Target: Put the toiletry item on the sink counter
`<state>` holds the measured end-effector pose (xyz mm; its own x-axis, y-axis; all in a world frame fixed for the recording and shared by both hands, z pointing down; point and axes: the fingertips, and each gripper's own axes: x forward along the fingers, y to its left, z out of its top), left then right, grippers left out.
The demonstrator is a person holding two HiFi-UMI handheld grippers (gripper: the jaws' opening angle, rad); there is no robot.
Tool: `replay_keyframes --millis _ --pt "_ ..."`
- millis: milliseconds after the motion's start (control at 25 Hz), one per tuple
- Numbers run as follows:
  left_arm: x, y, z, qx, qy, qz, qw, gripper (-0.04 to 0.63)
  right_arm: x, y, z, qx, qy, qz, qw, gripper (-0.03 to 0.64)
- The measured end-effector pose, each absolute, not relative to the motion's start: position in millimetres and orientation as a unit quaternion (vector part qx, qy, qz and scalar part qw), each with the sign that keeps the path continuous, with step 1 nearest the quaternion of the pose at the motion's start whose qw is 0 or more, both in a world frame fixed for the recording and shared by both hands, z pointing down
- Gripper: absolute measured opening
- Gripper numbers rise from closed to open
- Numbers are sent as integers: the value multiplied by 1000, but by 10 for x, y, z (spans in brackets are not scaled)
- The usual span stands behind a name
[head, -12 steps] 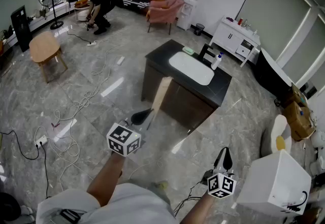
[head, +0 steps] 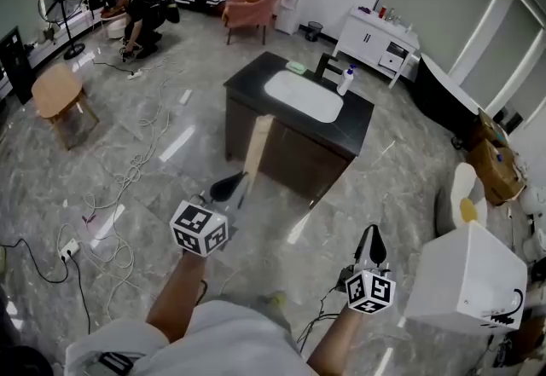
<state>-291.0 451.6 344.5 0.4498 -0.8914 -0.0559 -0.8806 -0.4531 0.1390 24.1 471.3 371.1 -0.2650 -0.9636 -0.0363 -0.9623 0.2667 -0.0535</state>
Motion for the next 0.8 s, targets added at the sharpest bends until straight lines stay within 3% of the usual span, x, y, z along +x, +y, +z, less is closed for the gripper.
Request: replay_keyframes --millis 800 --pt "-2939 4442 3487 861 -503 -59 37 2 58 4640 3718 -608 794 5 29 3"
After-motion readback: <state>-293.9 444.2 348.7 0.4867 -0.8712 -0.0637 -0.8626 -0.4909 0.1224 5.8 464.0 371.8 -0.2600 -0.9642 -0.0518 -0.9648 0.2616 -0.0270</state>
